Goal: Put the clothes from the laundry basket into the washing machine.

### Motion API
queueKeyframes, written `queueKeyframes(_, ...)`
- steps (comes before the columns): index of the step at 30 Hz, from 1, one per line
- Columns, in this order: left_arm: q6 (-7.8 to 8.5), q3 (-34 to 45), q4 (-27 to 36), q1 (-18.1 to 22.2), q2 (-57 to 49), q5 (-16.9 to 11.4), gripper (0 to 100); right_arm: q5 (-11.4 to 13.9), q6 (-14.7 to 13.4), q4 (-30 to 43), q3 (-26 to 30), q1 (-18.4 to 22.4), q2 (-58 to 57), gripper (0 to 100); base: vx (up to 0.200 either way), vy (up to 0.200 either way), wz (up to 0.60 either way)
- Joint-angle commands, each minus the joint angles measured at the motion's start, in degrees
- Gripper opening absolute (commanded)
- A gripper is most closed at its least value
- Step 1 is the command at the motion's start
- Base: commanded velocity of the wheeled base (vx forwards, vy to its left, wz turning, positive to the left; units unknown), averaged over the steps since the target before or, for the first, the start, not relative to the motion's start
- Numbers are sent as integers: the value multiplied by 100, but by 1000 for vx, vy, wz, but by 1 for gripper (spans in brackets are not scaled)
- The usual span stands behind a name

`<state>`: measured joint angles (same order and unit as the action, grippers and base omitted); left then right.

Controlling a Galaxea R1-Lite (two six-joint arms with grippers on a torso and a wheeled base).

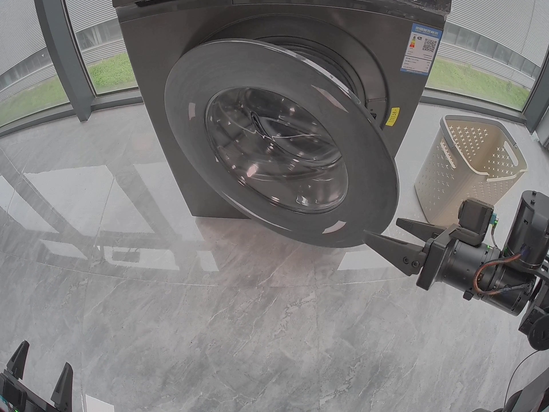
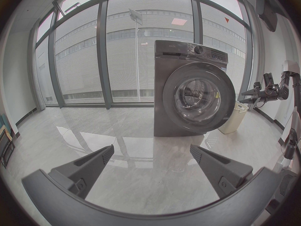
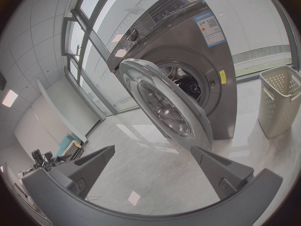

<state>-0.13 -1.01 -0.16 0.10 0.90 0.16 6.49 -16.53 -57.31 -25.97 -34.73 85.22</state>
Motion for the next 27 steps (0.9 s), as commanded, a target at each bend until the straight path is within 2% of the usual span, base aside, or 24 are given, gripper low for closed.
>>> queueKeyframes(1,-13,92,-2,-1,-81,2,100,2,-8,0,-146,1,152,100,0,0,0)
queueKeyframes(7,-13,92,-2,-1,-81,2,100,-121,-17,-8,-400,168,355,100,0,0,0)
queueKeyframes(9,-13,92,-2,-1,-81,2,100,-235,-8,-8,-515,309,381,100,0,0,0)
queueKeyframes(10,-4,92,-2,-1,-81,2,100,-332,-8,-8,-699,538,390,100,0,0,0)
queueKeyframes(12,-4,92,-2,-1,-81,2,100,-385,-8,0,-796,705,390,100,0,0,0)
queueKeyframes(19,5,92,-2,-1,-81,2,100,-429,89,0,-295,669,390,100,0,0,0)
queueKeyframes(27,5,92,-2,-1,-81,-7,100,-420,133,-8,-251,538,390,100,0,0,0)
